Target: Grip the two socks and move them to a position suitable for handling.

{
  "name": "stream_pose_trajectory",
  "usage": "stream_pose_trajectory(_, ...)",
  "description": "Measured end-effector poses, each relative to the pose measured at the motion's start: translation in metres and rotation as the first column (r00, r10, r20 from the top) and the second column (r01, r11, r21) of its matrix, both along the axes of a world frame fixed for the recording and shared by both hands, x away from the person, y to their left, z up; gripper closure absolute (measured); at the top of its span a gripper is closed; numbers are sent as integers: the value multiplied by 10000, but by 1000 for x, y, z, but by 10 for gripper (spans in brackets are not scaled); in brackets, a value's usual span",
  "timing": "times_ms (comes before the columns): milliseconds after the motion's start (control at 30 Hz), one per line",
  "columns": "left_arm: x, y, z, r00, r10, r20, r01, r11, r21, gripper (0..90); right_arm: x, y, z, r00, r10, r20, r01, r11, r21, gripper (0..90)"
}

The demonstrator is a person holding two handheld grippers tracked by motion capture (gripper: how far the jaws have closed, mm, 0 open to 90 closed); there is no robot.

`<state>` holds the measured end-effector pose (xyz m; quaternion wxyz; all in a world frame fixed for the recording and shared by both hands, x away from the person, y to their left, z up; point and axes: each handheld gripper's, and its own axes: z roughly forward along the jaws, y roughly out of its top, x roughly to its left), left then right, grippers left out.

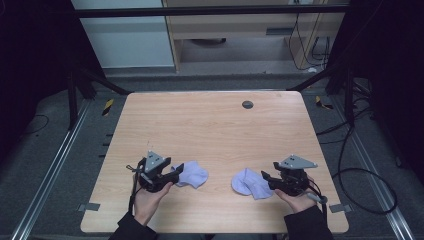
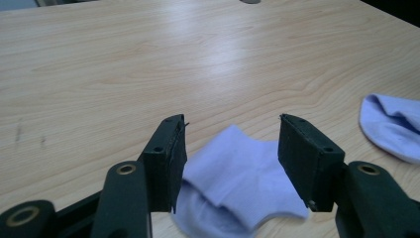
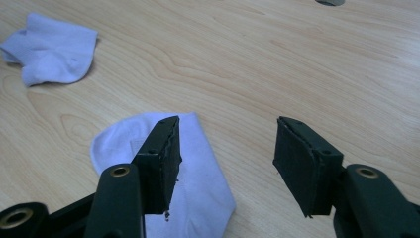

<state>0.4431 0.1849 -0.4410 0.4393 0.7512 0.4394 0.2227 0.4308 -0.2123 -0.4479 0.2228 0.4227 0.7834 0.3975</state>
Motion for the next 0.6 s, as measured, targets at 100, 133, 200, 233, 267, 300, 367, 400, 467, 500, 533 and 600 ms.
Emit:
stream_pose_trajectory(100, 0, -13, 0, 9998, -210, -11, 210, 9998, -20, 448, -2, 3, 0, 9999, 108, -22, -108, 9999, -24, 448)
stream_pose_trajectory(133, 1, -16, 0, 9995, -312, -31, 312, 9995, 8, 451, -3, 4, -1, 9999, 152, -64, -152, 9999, -22, 458)
stream_pose_trajectory(200, 1, -23, 0, 9991, -415, -30, 415, 9991, -31, 456, -5, 5, -2, 9996, 256, -123, -256, 9997, -58, 473)
stream_pose_trajectory(233, 1, -28, 0, 9987, -512, -31, 512, 9987, -21, 462, -6, 7, -3, 9994, 293, -197, -294, 9996, -38, 483)
stream_pose_trajectory(267, 0, -30, 0, 9985, -551, -38, 551, 9985, -10, 466, -7, 8, -5, 9990, 373, -254, -375, 9993, -63, 490)
stream_pose_trajectory(300, 0, -34, -1, 9981, -618, -45, 618, 9981, 7, 469, -7, 8, -6, 9988, 386, -292, -389, 9992, -80, 494)
stream_pose_trajectory(367, 0, -41, -2, 9972, -739, -59, 740, 9973, 21, 473, -8, 10, -9, 9980, 499, -389, -505, 9986, -161, 507)
stream_pose_trajectory(400, 0, -44, -2, 9968, -790, -74, 791, 9969, 38, 476, -9, 11, -10, 9975, 539, -448, -547, 9984, -169, 512)
stream_pose_trajectory(467, 0, -51, -3, 9958, -913, -119, 914, 9958, 58, 485, -10, 12, -12, 9965, 637, -538, -648, 9977, -192, 527)
stream_pose_trajectory(500, 0, -54, -4, 9952, -975, -128, 976, 9952, 61, 488, -10, 12, -12, 9963, 648, -557, -661, 9976, -213, 531)
stream_pose_trajectory(533, 0, -56, -4, 9948, -1003, -155, 1005, 9949, 75, 490, -11, 13, -13, 9959, 693, -588, -706, 9973, -208, 536)
stream_pose_trajectory(600, 0, -63, -7, 9937, -1095, -217, 1097, 9940, 44, 497, -12, 14, -15, 9949, 724, -699, -738, 9971, -177, 545)
